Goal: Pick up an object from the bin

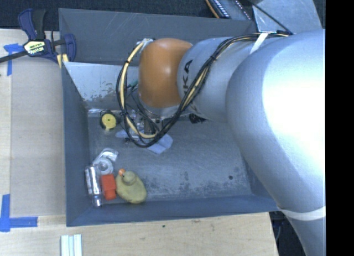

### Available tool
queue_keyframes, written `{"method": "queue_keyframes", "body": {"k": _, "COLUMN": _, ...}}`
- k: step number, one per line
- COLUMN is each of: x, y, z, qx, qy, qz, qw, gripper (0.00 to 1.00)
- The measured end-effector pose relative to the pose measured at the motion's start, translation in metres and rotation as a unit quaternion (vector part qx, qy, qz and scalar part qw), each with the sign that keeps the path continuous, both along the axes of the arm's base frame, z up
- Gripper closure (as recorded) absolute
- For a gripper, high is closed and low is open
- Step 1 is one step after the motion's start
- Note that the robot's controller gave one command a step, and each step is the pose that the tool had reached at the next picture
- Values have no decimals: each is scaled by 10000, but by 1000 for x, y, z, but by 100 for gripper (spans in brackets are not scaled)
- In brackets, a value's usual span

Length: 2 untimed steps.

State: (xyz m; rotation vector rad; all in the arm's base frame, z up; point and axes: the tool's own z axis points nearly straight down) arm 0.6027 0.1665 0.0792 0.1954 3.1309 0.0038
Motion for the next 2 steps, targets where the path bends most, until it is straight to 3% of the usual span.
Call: {"method": "queue_keyframes", "body": {"k": 2, "x": 0, "y": 0, "z": 0, "qx": 0, "qy": 0, "qz": 0, "qw": 10000, "gripper": 100}}
